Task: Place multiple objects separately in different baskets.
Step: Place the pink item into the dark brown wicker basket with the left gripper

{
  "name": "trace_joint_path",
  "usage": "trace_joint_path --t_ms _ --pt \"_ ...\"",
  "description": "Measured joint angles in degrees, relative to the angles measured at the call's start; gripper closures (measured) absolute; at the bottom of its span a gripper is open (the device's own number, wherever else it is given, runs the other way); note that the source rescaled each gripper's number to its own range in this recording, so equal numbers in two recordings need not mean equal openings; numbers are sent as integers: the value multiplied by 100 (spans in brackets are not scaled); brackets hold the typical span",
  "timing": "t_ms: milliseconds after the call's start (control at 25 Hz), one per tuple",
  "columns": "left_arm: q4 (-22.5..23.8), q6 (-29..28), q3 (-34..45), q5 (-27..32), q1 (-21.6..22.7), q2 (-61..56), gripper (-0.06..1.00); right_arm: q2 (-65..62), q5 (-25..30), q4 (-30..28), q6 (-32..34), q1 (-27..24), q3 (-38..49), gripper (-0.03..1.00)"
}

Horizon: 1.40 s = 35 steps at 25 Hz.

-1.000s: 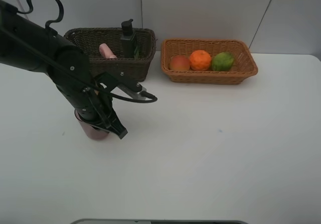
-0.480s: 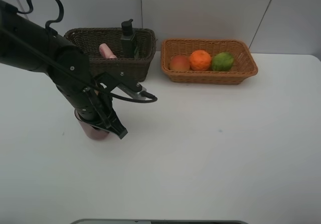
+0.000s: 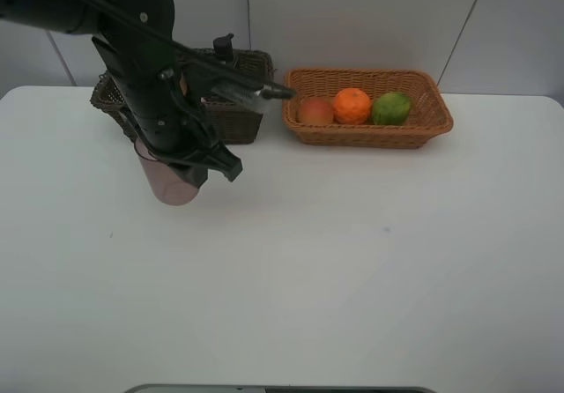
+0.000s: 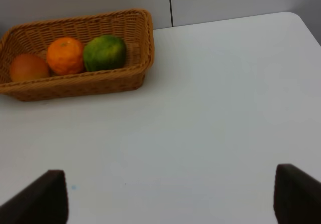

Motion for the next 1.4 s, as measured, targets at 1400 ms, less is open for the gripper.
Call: trace_joint_path --t_ms 1400 --pt "130 -904 -1463 -3721 2244 1998 94 0 0 0 0 0 0 19"
